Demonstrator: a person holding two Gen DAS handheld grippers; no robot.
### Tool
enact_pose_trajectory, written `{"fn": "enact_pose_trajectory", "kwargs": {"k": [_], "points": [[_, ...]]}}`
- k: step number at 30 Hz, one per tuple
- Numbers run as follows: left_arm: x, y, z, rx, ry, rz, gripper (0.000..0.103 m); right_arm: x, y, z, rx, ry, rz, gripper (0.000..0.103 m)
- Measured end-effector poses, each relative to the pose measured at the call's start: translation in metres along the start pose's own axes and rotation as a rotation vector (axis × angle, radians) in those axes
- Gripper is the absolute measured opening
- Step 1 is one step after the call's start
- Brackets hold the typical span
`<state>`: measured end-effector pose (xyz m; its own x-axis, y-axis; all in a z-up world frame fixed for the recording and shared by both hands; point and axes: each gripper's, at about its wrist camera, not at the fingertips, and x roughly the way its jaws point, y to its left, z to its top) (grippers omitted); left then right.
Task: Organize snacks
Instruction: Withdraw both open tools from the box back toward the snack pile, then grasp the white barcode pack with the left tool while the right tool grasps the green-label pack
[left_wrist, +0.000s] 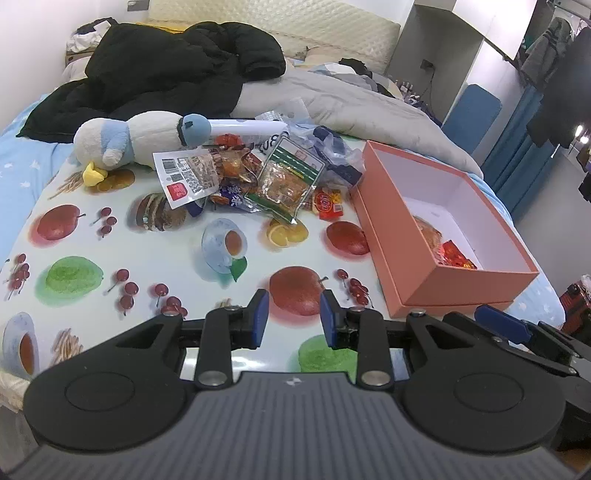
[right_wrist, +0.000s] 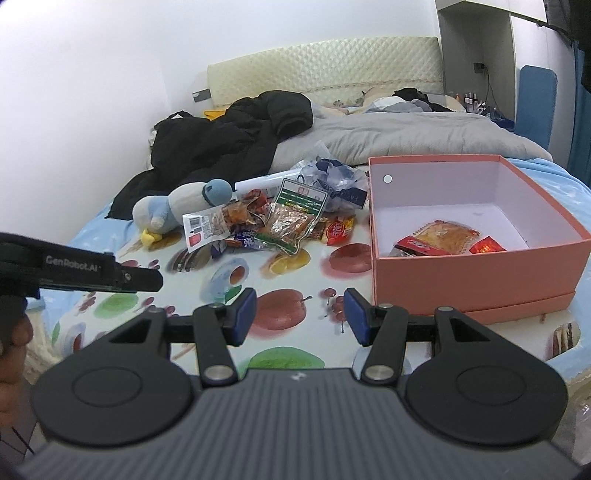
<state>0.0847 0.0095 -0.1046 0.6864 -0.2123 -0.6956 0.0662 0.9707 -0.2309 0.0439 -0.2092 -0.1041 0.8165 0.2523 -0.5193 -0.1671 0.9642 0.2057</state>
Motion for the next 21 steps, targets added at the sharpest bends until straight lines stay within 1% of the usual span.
{"fn": "enact_pose_trajectory", "kwargs": {"k": [2, 6, 11, 17, 19, 21], "points": [[0.007, 0.005, 0.003, -0.003, 0.005, 0.004, 0.035, 0.005, 0.001, 0.001, 0.001, -0.002, 0.005, 0.055], [0.020, 0.013, 0.009, -0.007, 0.007, 0.020, 0.042, 0.022, 0.006, 0.004, -0.002, 0.005, 0.017, 0.055], [0.046, 0.031, 0.016, -0.022, 0.014, 0.057, 0.043, 0.048, 0.014, 0.008, -0.026, 0.019, 0.055, 0.055], [0.083, 0.057, 0.024, -0.073, 0.013, 0.083, 0.044, 0.088, 0.020, 0.011, -0.045, 0.043, 0.087, 0.055], [0.094, 0.066, 0.026, -0.092, 0.013, 0.102, 0.047, 0.102, 0.021, 0.012, -0.058, 0.052, 0.089, 0.055], [0.105, 0.076, 0.028, -0.112, 0.009, 0.114, 0.053, 0.116, 0.020, 0.012, -0.058, 0.065, 0.091, 0.055]]}}
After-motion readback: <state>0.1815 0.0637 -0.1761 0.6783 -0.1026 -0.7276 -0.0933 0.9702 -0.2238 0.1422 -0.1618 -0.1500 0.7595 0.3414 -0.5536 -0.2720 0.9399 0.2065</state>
